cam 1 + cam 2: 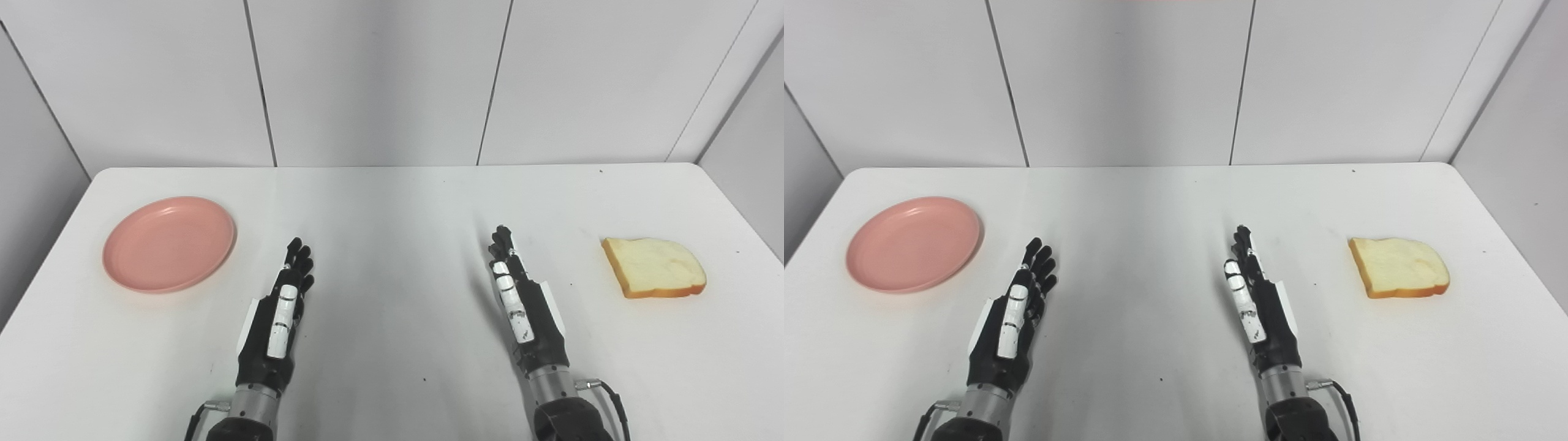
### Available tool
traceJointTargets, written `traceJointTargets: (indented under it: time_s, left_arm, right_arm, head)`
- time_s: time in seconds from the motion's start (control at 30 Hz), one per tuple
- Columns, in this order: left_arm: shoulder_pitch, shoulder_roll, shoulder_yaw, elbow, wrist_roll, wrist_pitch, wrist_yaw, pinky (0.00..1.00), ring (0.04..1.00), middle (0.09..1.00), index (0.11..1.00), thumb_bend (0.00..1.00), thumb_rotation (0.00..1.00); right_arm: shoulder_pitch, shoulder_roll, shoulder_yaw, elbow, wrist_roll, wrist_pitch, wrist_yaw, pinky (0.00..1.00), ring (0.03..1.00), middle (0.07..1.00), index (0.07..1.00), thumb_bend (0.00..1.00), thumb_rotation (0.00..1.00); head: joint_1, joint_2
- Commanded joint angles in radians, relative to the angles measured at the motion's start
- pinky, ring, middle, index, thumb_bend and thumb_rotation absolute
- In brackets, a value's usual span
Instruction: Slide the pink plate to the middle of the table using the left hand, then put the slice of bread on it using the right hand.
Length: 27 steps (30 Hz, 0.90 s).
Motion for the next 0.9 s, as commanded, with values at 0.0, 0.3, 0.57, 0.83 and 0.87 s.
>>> traceJointTargets:
  time_s: [0.0, 0.3, 0.57, 0.83, 0.87]
  left_arm:
    - [-0.01, 0.0, -0.008, -0.01, -0.017, -0.032, -0.013, 1.0, 1.0, 1.0, 1.0, 0.57, 1.0]
    - [-0.009, -0.026, -0.014, 0.038, -0.004, -0.076, -0.007, 1.0, 1.0, 1.0, 1.0, 0.56, 1.0]
    - [-0.09, 0.003, -0.015, 0.037, 0.059, -0.106, 0.009, 1.0, 1.0, 1.0, 1.0, 0.68, 1.0]
    - [-0.137, 0.033, 0.059, -0.055, 0.004, -0.05, 0.015, 1.0, 1.0, 1.0, 1.0, 0.7, 1.0]
    - [-0.143, 0.04, 0.07, -0.067, -0.008, -0.043, 0.014, 1.0, 1.0, 1.0, 1.0, 0.7, 1.0]
  right_arm:
    - [-0.004, 0.001, -0.011, 0.009, 0.005, -0.057, -0.005, 1.0, 1.0, 1.0, 1.0, 0.56, 0.94]
    - [0.008, -0.024, -0.038, 0.027, 0.069, -0.083, 0.023, 1.0, 1.0, 1.0, 1.0, 0.61, 0.89]
    - [0.006, -0.073, -0.069, 0.105, 0.155, -0.138, 0.082, 1.0, 1.0, 1.0, 1.0, 0.61, 0.91]
    - [0.019, -0.102, -0.075, 0.061, 0.22, -0.079, 0.124, 1.0, 1.0, 1.0, 1.0, 0.54, 0.91]
    - [0.018, -0.106, -0.075, 0.062, 0.223, -0.083, 0.13, 1.0, 1.0, 1.0, 1.0, 0.53, 0.92]
  head:
    - [0.016, -0.006]
    - [0.177, -0.08]
    - [0.353, -0.171]
    - [0.442, -0.216]
    - [0.456, -0.225]
